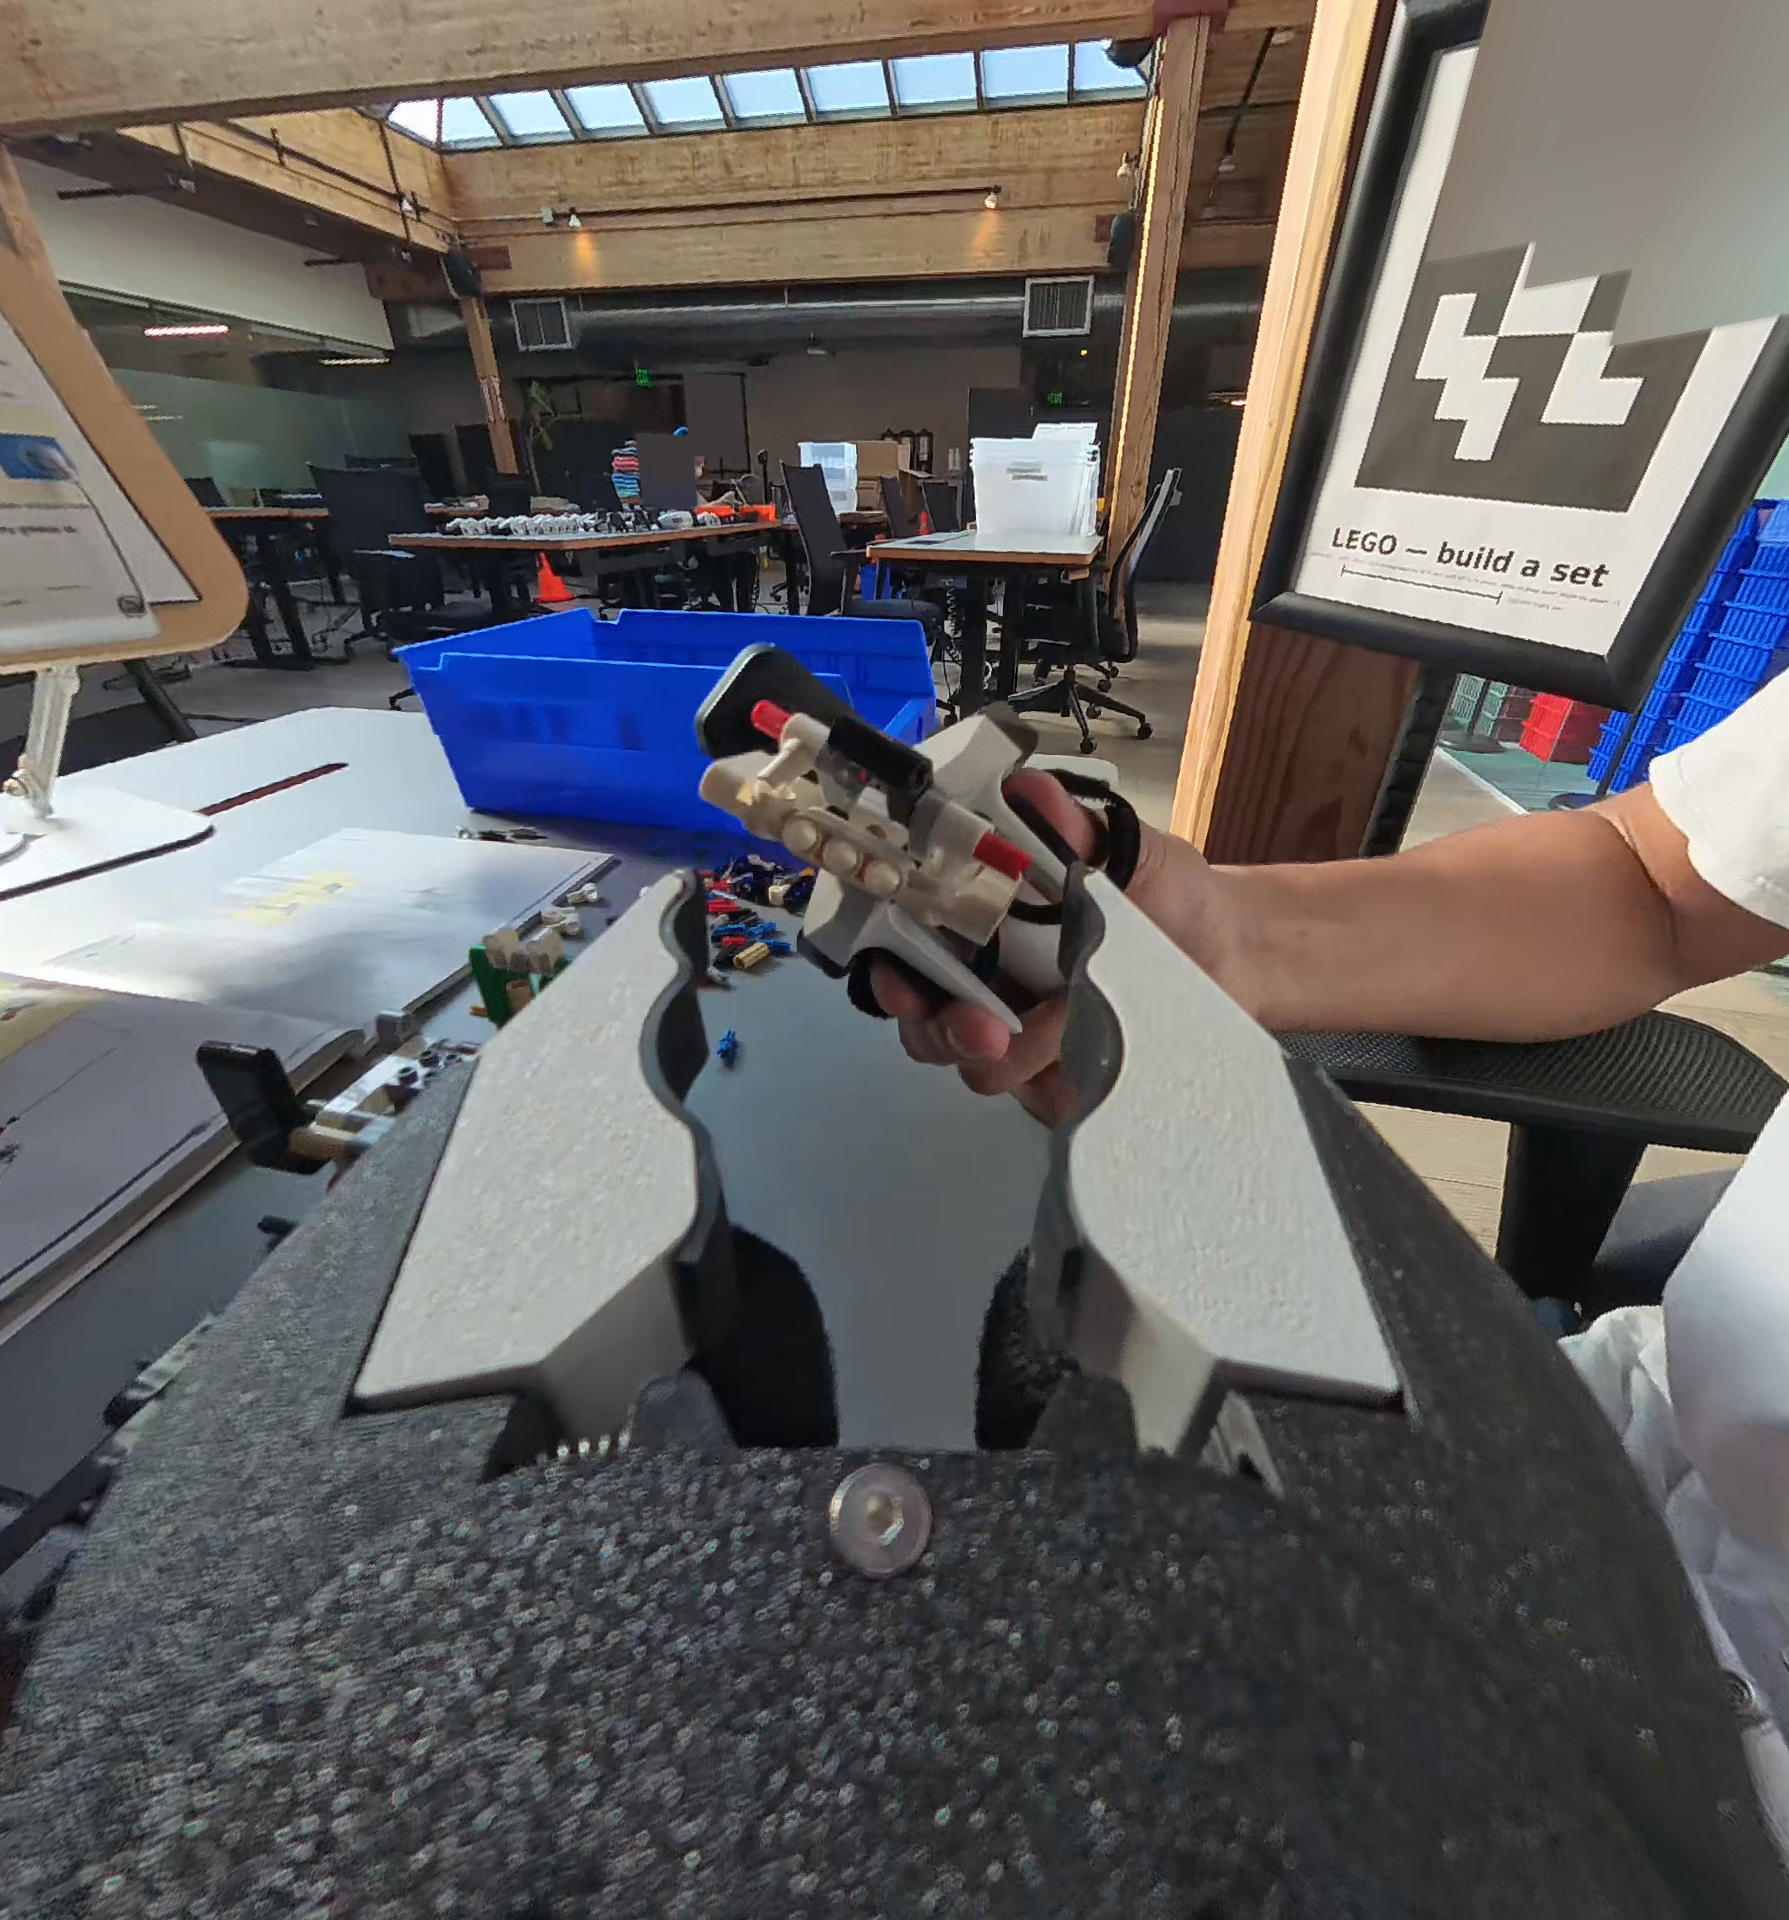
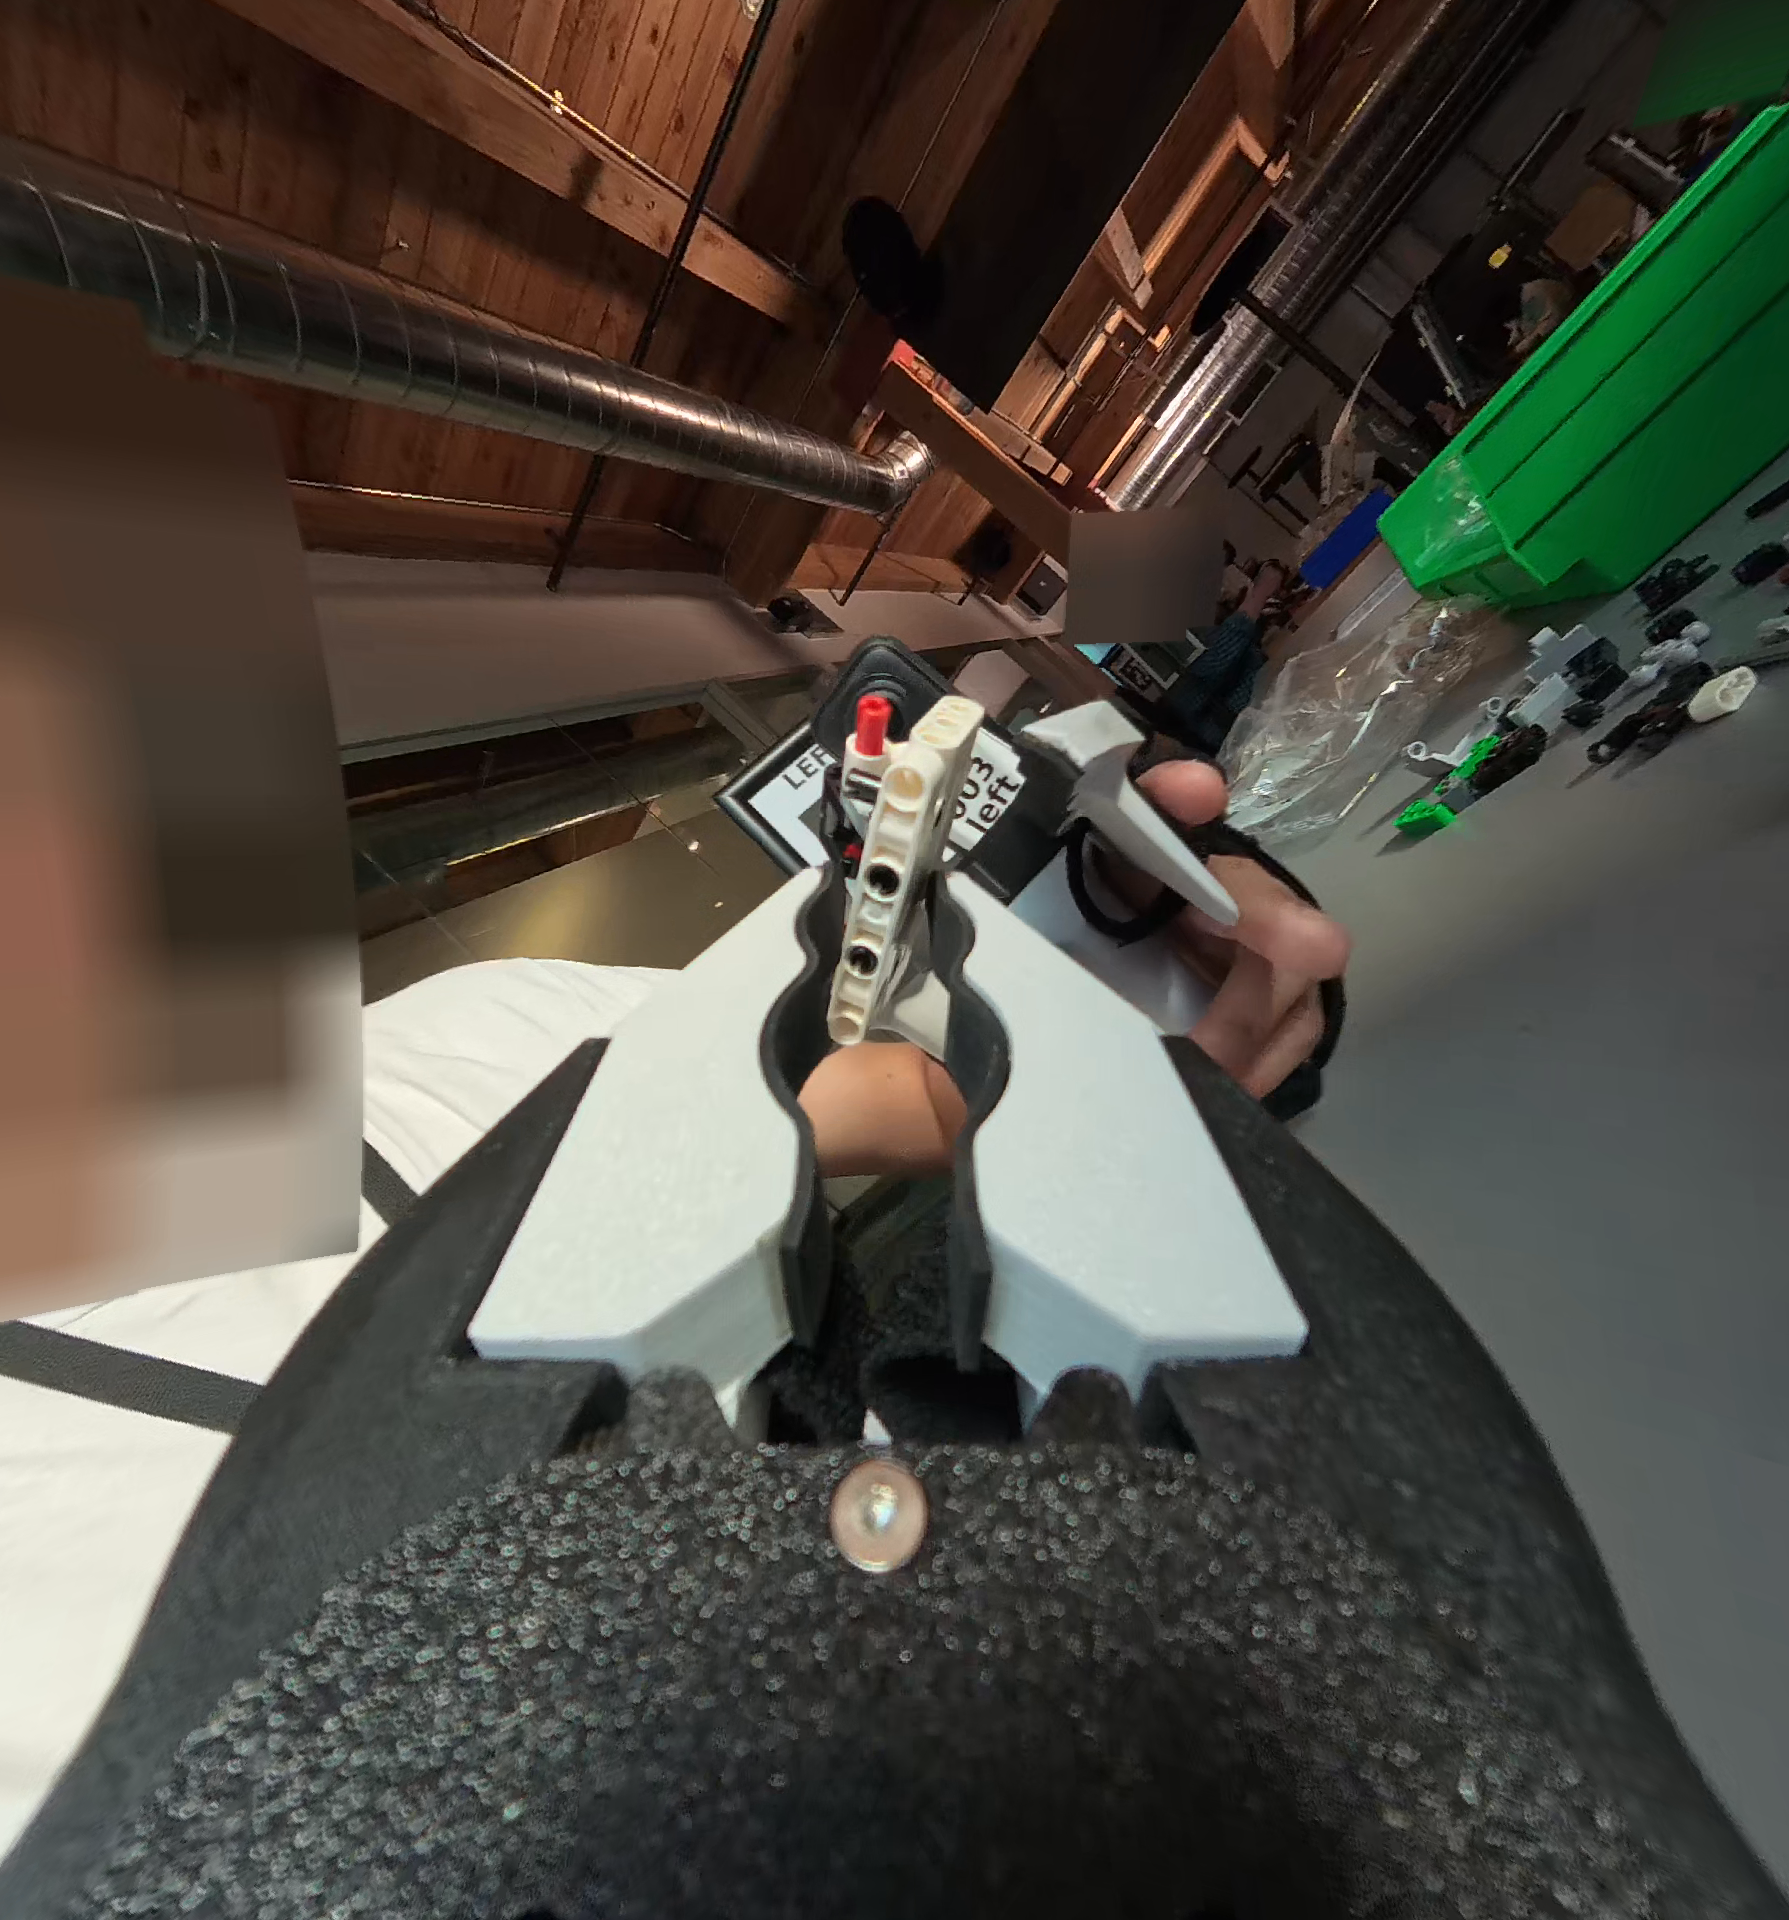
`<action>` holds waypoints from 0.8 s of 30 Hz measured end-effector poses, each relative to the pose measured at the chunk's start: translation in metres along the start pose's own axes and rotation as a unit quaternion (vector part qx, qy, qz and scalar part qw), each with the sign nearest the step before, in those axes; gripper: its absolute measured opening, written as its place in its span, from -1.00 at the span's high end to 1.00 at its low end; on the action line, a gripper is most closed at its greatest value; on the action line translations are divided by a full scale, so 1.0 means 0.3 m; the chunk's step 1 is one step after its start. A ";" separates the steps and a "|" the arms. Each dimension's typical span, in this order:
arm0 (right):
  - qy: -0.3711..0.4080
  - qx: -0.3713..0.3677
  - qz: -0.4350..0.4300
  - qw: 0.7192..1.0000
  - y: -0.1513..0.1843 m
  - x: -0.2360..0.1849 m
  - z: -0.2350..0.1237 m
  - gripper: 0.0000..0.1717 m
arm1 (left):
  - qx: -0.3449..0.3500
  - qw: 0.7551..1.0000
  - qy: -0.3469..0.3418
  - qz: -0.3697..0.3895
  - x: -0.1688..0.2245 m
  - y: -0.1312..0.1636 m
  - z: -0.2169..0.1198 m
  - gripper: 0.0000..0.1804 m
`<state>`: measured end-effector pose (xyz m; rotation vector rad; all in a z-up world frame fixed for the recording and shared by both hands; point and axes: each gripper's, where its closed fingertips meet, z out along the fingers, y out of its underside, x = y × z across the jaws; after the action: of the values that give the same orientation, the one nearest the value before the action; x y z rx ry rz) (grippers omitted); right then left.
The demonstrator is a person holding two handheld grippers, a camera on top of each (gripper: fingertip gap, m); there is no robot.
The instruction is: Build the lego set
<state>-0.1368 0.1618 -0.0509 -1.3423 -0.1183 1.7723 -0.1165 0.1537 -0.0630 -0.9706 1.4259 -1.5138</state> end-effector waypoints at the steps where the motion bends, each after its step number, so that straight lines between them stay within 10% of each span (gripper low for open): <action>1: 0.024 -0.007 -0.024 0.999 0.000 0.014 -0.006 0.83 | -0.011 1.000 -0.011 -0.017 -0.012 0.007 -0.013 0.29; 8: 0.138 -0.120 -0.262 0.948 0.058 0.051 0.003 0.83 | -0.037 0.980 0.030 -0.193 -0.007 -0.006 -0.062 0.60; 24: 0.116 -0.073 -0.242 0.960 0.012 0.038 -0.013 0.80 | 0.002 0.988 0.015 -0.153 0.002 -0.008 -0.090 0.76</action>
<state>-0.1359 0.1658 -0.0628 -1.4669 -0.4193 1.2064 -0.1419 0.1630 -0.0624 -1.2113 1.3380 -1.7567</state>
